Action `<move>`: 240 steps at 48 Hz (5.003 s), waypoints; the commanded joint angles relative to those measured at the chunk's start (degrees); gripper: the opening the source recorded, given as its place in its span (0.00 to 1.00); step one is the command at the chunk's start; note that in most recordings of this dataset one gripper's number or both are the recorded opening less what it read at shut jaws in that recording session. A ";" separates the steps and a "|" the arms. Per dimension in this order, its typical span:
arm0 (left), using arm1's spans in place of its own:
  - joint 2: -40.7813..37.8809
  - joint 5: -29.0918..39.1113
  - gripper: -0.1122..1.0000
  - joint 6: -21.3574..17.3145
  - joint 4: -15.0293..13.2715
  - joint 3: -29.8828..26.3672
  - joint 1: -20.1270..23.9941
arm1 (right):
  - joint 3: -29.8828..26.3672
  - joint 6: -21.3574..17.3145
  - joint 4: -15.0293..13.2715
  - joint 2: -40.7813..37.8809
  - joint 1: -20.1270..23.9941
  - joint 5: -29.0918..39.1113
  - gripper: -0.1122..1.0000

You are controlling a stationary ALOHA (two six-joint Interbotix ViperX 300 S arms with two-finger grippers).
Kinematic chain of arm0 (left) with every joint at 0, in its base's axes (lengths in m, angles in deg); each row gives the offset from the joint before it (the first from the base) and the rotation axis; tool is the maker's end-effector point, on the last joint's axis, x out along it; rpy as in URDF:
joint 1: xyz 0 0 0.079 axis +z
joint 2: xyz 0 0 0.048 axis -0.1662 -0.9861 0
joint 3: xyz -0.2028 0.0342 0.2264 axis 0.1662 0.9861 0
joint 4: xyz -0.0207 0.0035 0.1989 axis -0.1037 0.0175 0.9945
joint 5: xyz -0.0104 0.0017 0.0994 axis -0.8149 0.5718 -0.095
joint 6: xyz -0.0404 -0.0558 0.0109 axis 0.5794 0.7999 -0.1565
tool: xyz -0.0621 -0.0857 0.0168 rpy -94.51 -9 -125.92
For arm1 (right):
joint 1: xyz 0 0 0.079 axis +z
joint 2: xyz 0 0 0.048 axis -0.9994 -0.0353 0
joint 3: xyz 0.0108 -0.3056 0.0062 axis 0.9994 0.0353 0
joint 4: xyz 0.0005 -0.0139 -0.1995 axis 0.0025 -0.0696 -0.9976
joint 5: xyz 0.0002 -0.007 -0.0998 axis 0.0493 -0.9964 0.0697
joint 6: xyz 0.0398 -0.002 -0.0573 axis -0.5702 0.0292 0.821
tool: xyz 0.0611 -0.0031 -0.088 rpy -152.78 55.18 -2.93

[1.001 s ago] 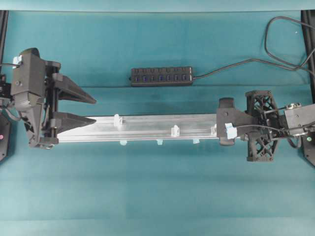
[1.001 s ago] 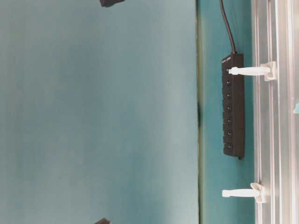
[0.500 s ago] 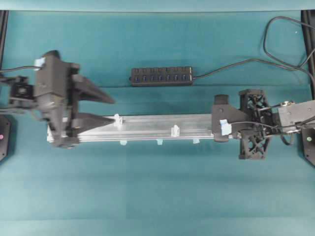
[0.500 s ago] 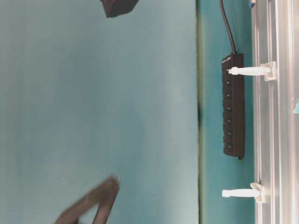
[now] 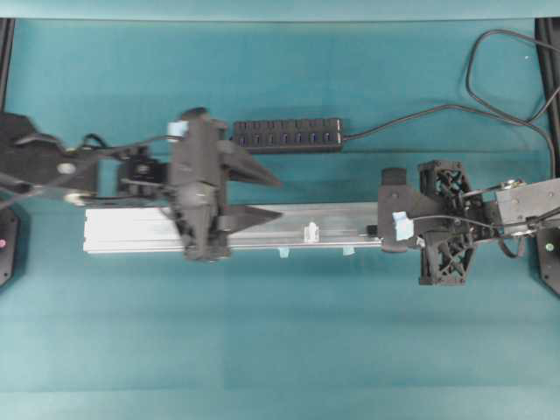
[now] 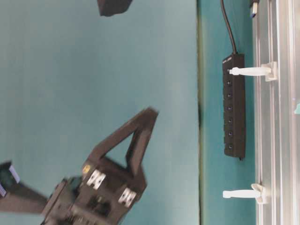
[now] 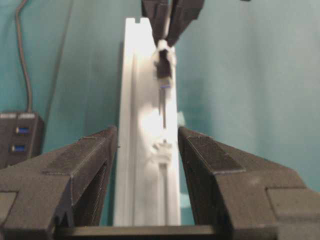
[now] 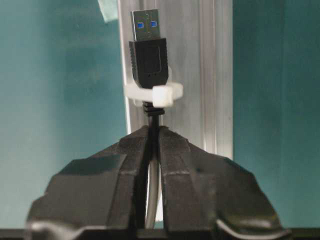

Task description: Pass the USB cable through three rings with both arms.

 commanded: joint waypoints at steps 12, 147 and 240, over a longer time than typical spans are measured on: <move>-8.26 -0.62 0.60 -0.44 0.09 -6.68 0.09 | 2.99 -5.98 -0.09 3.34 -1.32 -6.06 0.02; -29.53 2.81 0.83 5.80 0.09 -26.81 -1.23 | 6.24 -5.71 -0.53 5.01 -2.20 -16.35 0.02; -25.31 10.55 0.30 -0.88 0.09 -26.81 -1.41 | 4.13 -6.59 1.05 13.89 -0.88 -10.37 0.65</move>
